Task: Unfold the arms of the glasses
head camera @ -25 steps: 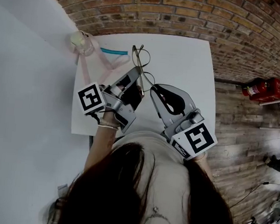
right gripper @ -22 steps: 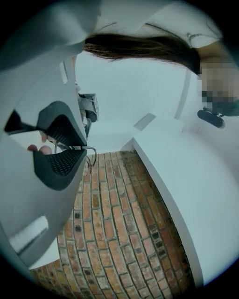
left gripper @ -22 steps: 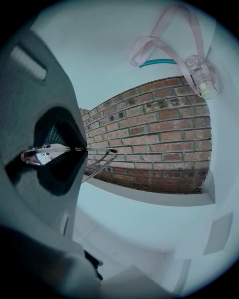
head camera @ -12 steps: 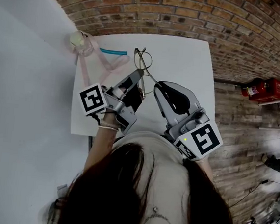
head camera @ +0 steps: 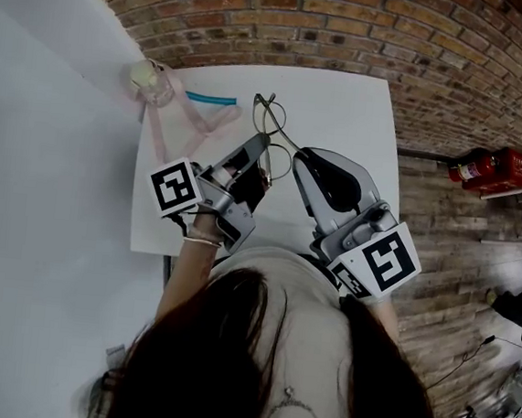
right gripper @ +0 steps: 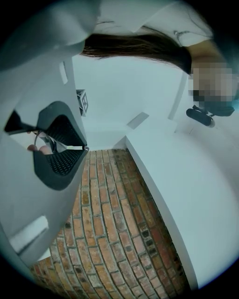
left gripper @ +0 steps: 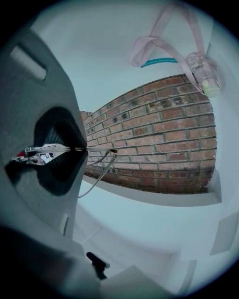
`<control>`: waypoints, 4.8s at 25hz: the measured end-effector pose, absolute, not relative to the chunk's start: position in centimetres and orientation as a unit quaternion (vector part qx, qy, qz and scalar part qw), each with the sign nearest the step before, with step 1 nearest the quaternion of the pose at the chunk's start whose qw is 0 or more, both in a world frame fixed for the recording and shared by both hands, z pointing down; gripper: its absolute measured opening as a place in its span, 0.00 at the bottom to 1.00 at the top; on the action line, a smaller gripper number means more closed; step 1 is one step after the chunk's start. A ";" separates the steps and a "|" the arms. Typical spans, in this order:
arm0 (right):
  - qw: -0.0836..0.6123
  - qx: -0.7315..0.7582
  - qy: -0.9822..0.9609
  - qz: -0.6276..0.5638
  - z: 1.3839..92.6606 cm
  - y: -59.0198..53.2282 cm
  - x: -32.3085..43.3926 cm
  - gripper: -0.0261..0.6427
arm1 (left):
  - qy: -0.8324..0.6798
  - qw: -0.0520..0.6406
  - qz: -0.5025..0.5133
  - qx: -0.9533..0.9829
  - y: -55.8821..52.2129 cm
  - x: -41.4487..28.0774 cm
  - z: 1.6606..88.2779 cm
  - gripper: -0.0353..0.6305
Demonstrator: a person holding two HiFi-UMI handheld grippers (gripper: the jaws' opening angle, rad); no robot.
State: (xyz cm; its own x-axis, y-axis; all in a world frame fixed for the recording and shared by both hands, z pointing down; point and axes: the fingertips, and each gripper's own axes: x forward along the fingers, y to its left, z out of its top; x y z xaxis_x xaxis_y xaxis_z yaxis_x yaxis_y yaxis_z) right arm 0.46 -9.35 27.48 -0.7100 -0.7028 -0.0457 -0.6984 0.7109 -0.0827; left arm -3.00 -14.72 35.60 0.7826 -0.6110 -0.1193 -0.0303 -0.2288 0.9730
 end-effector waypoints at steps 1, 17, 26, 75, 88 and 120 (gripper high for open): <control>0.037 -0.379 0.924 -0.028 27.4 -9.4 0.5 0.08 | -0.215 0.582 -0.249 0.743 -14.7 -2.9 35.6 0.09; 0.043 -0.389 0.920 -0.008 25.9 -10.2 1.5 0.08 | -0.212 0.585 -0.235 0.747 -14.2 -2.2 36.0 0.09; 0.045 -0.390 0.920 -0.003 25.5 -10.6 1.7 0.08 | -0.209 0.587 -0.232 0.747 -14.0 -2.1 36.1 0.09; 0.074 -0.425 0.902 -0.019 24.1 -12.4 4.2 0.08 | -0.172 0.597 -0.182 0.762 -12.4 -0.1 37.2 0.09; 0.075 -0.427 0.901 -0.018 24.1 -12.5 4.6 0.09 | -0.167 0.598 -0.178 0.763 -12.2 0.2 37.4 0.09; 0.064 -0.407 0.910 -0.047 25.5 -12.5 4.2 0.12 | -0.170 0.599 -0.202 0.756 -12.6 -0.6 36.4 0.09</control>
State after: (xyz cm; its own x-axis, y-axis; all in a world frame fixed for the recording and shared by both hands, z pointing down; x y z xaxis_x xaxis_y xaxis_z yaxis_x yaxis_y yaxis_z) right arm 4.15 -12.47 25.54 -0.6611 -0.7462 -0.0785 -0.7341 0.6649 -0.1379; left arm -0.56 -12.63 36.43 0.8604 -0.4993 -0.1022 -0.0143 -0.2240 0.9745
